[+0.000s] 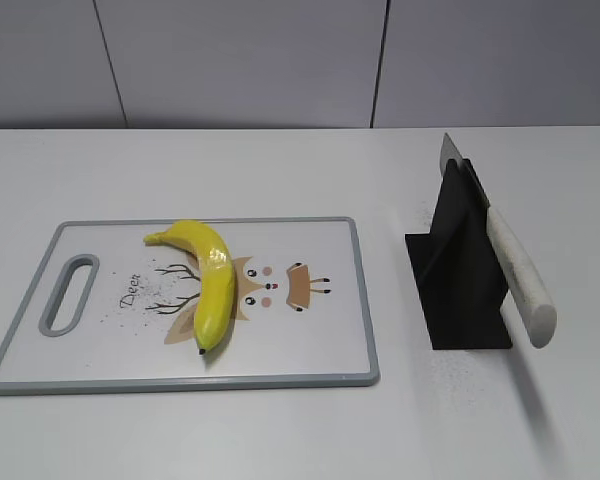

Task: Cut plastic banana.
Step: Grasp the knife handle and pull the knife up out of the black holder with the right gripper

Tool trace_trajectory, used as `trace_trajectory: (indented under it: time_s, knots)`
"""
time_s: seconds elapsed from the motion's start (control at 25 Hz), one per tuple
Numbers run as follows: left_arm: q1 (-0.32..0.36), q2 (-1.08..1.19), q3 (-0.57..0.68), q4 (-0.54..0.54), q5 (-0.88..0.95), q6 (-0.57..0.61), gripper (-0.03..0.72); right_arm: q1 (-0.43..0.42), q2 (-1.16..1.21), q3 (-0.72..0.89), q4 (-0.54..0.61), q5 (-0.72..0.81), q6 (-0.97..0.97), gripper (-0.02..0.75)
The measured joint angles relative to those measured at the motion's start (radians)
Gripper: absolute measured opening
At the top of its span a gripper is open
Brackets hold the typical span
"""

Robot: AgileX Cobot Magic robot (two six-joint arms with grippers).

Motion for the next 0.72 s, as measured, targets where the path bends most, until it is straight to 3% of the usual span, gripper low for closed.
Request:
trace_trajectory:
  time_s: [0.72]
  knots:
    - [0.000, 0.000, 0.000, 0.000, 0.000, 0.000, 0.238, 0.000, 0.000, 0.000, 0.000, 0.000, 0.000, 0.573]
